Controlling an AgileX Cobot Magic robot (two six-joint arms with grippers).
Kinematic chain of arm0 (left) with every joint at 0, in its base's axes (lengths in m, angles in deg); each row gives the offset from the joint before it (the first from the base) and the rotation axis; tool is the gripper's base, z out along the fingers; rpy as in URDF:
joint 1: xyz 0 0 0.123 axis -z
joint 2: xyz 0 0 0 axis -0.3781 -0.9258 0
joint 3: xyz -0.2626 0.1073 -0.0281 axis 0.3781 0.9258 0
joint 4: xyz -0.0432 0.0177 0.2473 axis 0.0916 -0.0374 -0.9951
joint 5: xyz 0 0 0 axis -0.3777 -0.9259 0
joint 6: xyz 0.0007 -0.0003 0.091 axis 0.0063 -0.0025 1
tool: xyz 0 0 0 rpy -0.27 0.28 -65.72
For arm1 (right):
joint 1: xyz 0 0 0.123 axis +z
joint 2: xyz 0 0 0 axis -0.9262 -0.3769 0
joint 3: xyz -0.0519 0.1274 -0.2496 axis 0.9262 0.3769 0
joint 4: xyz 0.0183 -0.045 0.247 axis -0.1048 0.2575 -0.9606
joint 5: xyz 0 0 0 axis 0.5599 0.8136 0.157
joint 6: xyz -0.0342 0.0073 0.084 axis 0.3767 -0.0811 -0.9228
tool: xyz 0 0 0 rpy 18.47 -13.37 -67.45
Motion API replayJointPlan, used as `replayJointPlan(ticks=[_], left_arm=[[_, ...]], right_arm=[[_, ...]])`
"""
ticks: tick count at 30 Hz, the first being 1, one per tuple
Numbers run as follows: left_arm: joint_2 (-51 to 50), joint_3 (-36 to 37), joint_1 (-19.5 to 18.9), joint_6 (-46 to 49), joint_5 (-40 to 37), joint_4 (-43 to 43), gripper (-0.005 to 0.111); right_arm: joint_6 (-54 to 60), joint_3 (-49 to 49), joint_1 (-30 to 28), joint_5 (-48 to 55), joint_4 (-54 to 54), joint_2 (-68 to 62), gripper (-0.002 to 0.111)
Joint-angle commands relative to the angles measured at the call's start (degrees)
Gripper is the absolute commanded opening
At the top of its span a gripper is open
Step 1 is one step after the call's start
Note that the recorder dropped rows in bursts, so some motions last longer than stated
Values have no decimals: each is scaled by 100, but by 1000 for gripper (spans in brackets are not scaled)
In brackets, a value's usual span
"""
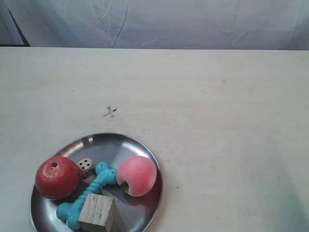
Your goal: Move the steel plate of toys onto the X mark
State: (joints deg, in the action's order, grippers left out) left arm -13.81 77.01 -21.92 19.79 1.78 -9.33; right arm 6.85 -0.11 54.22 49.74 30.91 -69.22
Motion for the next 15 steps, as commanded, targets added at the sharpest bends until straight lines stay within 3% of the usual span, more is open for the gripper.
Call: replayJointPlan(ticks=[1, 15], left_arm=[[37, 24, 38, -11, 45, -14, 0], [37, 24, 37, -11, 45, -63, 0]], right_arm=[[-4, 5, -36, -12, -34, 30, 0], [-4, 5, -36, -12, -34, 30, 0]])
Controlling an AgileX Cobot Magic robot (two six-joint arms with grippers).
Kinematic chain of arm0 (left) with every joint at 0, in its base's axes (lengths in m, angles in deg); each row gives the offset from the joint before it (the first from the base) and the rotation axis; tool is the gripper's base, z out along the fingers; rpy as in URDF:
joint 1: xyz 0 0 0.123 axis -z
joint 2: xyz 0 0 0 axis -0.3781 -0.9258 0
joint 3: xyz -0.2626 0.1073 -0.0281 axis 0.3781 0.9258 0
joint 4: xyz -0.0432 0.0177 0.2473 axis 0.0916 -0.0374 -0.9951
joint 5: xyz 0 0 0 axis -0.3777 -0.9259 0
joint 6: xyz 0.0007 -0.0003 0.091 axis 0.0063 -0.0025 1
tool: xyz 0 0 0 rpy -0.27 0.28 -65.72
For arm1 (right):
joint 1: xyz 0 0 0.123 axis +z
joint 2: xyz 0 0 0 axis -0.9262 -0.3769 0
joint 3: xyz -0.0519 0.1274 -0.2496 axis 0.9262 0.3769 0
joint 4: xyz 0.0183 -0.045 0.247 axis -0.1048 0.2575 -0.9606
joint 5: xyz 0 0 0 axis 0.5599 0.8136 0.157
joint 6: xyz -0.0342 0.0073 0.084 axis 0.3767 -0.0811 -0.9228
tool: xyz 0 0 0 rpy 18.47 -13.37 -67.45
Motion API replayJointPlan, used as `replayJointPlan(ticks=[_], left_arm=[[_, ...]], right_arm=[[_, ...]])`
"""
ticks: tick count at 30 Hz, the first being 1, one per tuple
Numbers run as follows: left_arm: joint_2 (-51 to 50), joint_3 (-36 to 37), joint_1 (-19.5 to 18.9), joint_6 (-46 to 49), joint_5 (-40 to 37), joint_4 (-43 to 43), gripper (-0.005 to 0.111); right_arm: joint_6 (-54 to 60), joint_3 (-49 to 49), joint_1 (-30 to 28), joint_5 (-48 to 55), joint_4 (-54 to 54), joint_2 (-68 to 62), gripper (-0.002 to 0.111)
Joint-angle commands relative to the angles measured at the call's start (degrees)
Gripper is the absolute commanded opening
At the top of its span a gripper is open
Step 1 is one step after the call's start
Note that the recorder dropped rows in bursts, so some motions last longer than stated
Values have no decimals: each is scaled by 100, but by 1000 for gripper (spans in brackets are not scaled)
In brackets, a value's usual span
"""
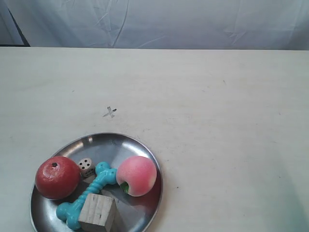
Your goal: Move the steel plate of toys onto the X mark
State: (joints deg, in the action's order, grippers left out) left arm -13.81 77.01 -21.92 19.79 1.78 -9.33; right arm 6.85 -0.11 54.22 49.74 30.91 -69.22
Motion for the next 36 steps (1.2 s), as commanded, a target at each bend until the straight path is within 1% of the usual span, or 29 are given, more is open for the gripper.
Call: replayJointPlan(ticks=[1, 13, 19, 22, 25, 27, 30, 32, 34, 35, 36], left_arm=[[37, 24, 37, -11, 45, -63, 0], [37, 24, 37, -11, 45, -63, 0], [37, 24, 37, -11, 58, -51, 0], [37, 24, 37, -39, 343, 331, 0], [37, 24, 37, -195, 891, 1133, 0], [37, 24, 37, -205, 1049, 1542, 0], [37, 24, 85, -205, 1060, 1587, 0], [37, 24, 159, -205, 1060, 1587, 0], [37, 24, 210, -192, 1060, 1587, 0], [37, 24, 222, -182, 1060, 1587, 0], [37, 24, 222, -182, 1060, 1587, 0]], right_arm=[[-3, 5, -36, -39, -34, 30, 0], [-3, 5, -36, -125, -34, 30, 0], [-3, 5, -36, -580, -4, 30, 0], [-3, 5, -36, -568, -4, 30, 0], [-3, 5, -36, -633, 28, 30, 0], [-3, 5, -36, -838, 486, 30, 0], [-3, 5, -36, -1217, 667, 30, 0], [-3, 5, -36, -1203, 693, 30, 0], [-3, 5, -36, -1402, 739, 30, 0], [-3, 5, -36, -1602, 833, 30, 0], [-3, 5, -36, -2052, 795, 30, 0]])
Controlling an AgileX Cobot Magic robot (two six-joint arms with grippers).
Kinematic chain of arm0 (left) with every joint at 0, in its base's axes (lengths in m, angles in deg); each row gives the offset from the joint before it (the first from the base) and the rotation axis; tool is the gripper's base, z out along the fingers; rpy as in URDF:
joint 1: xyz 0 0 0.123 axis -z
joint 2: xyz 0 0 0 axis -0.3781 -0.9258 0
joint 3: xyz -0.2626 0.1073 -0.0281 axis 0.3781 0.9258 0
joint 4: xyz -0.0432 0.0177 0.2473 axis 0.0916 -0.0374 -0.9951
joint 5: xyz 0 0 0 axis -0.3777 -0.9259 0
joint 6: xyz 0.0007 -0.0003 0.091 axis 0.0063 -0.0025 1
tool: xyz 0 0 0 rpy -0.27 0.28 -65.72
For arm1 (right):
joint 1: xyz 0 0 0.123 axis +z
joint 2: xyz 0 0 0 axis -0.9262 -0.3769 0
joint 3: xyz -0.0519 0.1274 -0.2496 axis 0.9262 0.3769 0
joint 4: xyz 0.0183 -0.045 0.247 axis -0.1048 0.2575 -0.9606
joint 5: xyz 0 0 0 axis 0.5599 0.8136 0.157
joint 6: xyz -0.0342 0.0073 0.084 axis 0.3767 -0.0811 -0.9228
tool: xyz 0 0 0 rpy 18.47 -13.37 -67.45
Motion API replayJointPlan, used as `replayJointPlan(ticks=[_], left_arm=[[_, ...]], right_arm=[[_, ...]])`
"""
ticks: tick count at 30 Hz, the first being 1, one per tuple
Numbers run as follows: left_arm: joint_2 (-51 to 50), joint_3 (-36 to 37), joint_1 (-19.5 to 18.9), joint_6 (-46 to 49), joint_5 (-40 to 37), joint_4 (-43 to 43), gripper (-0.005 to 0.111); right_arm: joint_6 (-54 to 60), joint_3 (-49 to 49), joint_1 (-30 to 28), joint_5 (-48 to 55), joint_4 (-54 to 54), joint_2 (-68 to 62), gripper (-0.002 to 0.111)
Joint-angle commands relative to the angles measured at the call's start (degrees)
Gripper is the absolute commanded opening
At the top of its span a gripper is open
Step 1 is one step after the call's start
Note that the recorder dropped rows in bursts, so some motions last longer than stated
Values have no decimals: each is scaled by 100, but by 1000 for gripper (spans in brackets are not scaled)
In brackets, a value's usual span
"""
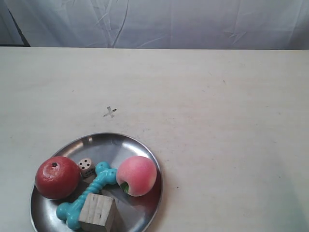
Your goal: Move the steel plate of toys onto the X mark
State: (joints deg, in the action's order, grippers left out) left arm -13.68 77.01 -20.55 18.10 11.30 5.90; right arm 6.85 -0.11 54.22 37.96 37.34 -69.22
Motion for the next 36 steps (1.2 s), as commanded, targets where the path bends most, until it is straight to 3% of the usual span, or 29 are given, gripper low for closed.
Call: replayJointPlan(ticks=[1, 5, 6, 8, 12, 13, 15, 19, 23, 26, 30, 36], left_arm=[[24, 24, 84, -12, 108, 65, 0], [24, 24, 84, -12, 108, 65, 0], [24, 24, 85, -13, 108, 50, 0], [24, 24, 85, 2, 123, 52, 0], [24, 24, 85, -381, 426, 412, 0], [24, -42, 85, -421, -80, 256, 0], [24, -596, 97, -411, -1439, -305, 0], [-767, -1178, 385, -286, -1994, -462, 0], [-1996, -1787, 774, -72, -2465, -527, 0], [-2991, -2344, 996, 100, -2938, -527, 0], [-4128, -2979, 1104, 231, -3756, -513, 0], [-5141, -3356, 1104, 296, -4591, -318, 0]], right_arm=[[-3, 5, -36, -1038, 62, 30, 0], [-3, 5, -36, -2718, -479, 30, 0], [-960, 5, -25, -3391, -783, 30, 0], [-4657, 5, -12, -3889, -1438, 30, 0], [-6891, 5, 12, -1747, -1644, 30, 0], [-7494, -110, 12, -890, -1644, 30, 0], [-7599, -376, 12, 175, -1698, 30, 0], [-7297, -569, 12, -213, -1540, -233, 0], [-6295, -805, 12, -1744, -570, -959, 0], [-6339, -971, 12, -2561, -261, -1498, 0], [-8194, -1231, 198, -2492, 358, -1949, 0], [-11811, -1224, 716, -2554, 3967, -2069, 0]])
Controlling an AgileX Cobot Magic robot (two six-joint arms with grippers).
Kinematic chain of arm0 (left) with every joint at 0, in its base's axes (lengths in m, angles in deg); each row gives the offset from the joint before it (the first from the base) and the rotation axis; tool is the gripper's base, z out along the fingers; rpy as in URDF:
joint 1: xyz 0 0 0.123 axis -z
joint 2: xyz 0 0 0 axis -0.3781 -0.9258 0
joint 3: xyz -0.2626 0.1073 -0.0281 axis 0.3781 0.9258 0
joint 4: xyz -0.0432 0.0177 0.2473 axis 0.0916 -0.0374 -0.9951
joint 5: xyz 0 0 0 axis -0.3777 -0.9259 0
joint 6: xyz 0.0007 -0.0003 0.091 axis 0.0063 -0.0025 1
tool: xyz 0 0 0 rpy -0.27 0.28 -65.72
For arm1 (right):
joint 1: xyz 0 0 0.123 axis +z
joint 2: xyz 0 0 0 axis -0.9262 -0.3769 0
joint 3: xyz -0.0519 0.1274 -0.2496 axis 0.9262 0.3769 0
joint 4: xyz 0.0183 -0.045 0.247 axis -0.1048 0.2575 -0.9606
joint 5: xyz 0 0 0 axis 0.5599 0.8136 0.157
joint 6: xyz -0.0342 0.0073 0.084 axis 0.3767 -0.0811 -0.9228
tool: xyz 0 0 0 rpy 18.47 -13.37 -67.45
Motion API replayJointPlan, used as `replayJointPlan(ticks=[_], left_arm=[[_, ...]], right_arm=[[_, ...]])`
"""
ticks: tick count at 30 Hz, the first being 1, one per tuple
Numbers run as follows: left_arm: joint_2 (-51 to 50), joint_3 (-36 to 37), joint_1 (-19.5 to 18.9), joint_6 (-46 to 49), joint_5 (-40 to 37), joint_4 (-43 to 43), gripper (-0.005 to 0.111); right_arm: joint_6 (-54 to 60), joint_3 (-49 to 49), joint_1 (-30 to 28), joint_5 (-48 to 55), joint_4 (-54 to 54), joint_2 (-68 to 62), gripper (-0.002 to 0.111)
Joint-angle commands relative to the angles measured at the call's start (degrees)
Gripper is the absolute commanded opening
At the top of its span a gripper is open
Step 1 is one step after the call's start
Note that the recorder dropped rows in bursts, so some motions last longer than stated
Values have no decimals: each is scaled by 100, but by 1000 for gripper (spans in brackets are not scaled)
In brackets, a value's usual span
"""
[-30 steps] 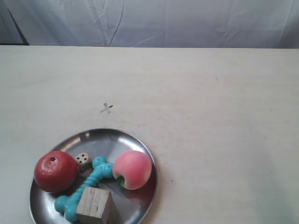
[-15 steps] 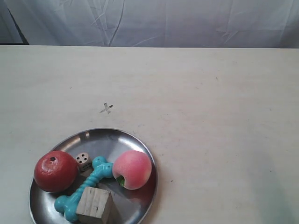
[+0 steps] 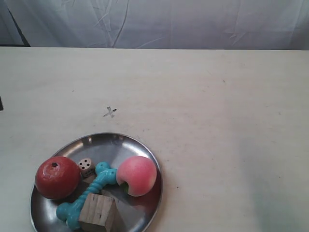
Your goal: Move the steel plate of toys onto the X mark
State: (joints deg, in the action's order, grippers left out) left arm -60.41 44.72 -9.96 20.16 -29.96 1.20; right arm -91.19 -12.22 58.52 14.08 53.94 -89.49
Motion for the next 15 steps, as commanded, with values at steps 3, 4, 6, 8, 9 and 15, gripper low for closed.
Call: replayJointPlan(ticks=[3, 4, 6, 8, 9, 15], left_arm=[[-708, -115, 34, 452, -739, 653, 0], [-789, -104, 9, 535, -816, 804, 0], [-865, -45, -115, 714, -829, 1120, 0], [-922, 31, -327, 817, -843, 1308, 0], [-952, 73, -476, 877, -843, 1373, 0], [-1312, 364, -1431, 1885, -843, 2597, 0]], right_arm=[[-3661, -13, 457, -198, 3680, -278, 0], [-4197, -13, 493, -150, 4178, -440, 0], [-5363, -24, 551, -140, 5448, -935, 0], [-5908, -82, 564, -590, 6411, -1581, 0], [-5908, -146, 578, -960, 6677, -2023, 0], [-5908, -1009, 601, -2742, 7415, -4836, 0]])
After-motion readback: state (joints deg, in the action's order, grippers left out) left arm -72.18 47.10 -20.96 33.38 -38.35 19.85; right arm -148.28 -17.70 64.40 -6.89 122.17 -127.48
